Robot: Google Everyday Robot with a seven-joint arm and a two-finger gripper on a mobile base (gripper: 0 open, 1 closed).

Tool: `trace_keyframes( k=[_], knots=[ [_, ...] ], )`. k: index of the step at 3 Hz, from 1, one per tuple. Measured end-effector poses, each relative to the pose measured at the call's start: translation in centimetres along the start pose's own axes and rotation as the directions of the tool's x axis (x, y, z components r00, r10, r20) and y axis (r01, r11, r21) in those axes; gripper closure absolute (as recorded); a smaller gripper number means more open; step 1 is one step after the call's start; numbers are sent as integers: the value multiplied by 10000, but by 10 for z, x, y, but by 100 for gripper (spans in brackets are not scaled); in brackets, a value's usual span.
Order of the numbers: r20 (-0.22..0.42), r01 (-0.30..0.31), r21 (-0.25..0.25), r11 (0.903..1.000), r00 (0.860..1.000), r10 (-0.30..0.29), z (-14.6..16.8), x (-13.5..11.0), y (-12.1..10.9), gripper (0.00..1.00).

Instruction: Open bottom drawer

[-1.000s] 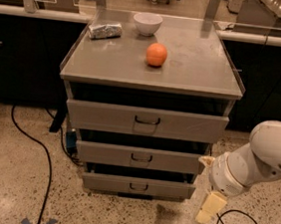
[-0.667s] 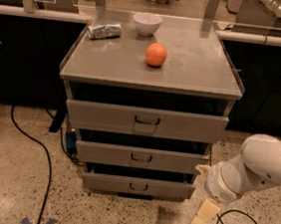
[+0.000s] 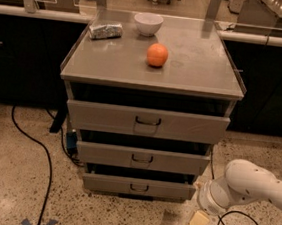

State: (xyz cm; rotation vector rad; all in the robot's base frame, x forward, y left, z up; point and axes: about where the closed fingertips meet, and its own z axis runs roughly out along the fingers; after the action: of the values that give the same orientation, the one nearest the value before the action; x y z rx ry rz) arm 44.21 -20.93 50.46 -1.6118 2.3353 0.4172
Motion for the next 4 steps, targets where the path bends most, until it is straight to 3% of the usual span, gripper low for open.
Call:
trace_keyframes(
  k=[1, 2, 4],
  knots=[
    [41, -24, -29, 10000, 10000, 25, 3, 1, 0, 0],
    [222, -10, -6, 10000, 9998, 10, 28, 14, -7, 0],
    [506, 98, 130, 9999, 9987, -105, 113, 61, -40, 0]
  ],
)
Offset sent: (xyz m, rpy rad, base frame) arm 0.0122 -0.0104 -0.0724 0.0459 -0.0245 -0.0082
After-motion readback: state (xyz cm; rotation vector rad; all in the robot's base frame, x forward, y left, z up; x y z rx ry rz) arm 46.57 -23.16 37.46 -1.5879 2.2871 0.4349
